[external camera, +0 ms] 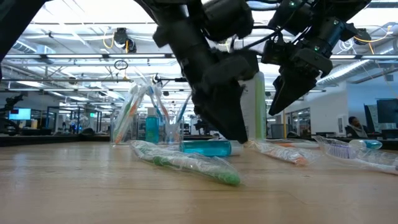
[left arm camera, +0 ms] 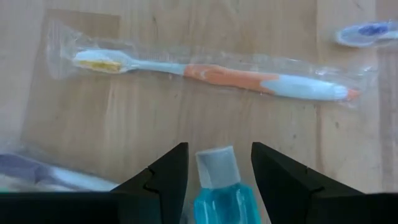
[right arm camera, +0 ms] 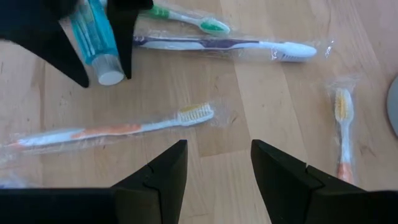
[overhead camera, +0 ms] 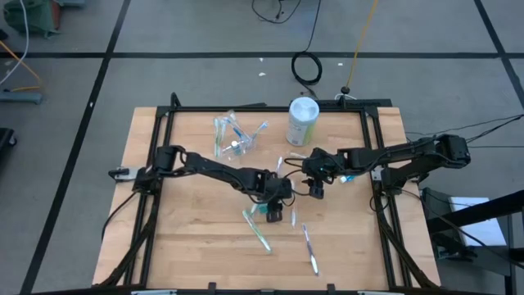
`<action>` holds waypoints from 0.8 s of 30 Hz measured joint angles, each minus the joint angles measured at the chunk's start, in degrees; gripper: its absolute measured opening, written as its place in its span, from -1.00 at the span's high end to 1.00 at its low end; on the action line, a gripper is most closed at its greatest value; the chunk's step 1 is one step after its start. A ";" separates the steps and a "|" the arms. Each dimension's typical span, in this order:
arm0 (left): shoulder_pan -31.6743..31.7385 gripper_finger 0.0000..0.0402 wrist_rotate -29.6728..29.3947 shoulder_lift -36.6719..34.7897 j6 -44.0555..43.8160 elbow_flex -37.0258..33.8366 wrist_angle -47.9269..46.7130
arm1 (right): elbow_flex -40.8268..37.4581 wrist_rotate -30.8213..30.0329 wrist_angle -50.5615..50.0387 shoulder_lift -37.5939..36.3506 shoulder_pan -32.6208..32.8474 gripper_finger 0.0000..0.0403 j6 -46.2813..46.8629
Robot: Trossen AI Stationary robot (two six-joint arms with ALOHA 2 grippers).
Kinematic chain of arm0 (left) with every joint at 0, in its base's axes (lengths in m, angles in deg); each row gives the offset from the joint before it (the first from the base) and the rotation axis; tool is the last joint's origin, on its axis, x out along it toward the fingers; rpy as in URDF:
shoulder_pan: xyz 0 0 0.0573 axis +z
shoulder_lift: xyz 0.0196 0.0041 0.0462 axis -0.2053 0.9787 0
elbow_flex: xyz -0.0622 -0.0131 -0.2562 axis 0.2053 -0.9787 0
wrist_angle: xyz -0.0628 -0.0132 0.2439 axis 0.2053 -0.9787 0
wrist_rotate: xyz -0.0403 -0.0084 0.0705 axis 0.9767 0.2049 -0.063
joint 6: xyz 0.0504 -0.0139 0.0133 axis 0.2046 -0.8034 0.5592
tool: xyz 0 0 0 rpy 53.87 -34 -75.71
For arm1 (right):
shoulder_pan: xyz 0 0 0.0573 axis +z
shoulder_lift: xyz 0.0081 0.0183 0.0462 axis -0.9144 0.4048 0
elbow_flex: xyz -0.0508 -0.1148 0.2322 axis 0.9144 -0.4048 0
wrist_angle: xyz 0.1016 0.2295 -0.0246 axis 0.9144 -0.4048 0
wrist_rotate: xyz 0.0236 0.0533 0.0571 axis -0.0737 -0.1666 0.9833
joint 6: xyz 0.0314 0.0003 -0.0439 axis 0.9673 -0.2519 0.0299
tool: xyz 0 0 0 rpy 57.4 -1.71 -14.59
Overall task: Pick & Place toothbrushing station
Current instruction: Put the mouthwash into the transparent organizer
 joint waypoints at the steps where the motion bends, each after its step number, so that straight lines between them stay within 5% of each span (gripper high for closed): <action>1: 0.00 0.11 -0.02 0.39 -0.42 -0.02 -0.04 | 0.00 0.00 -0.02 0.00 0.00 0.15 0.00; 9: -0.04 0.12 0.06 1.71 -1.58 0.04 -1.43 | 0.02 0.00 -0.50 0.00 0.00 0.15 0.00; 18: 0.13 0.50 -0.04 0.82 -1.64 -0.07 -2.32 | 0.02 0.00 -0.63 0.00 0.00 0.15 0.00; 24: 0.26 0.57 -0.07 -1.30 -3.68 -0.27 -4.97 | 0.02 0.00 -0.63 0.00 0.00 0.15 0.02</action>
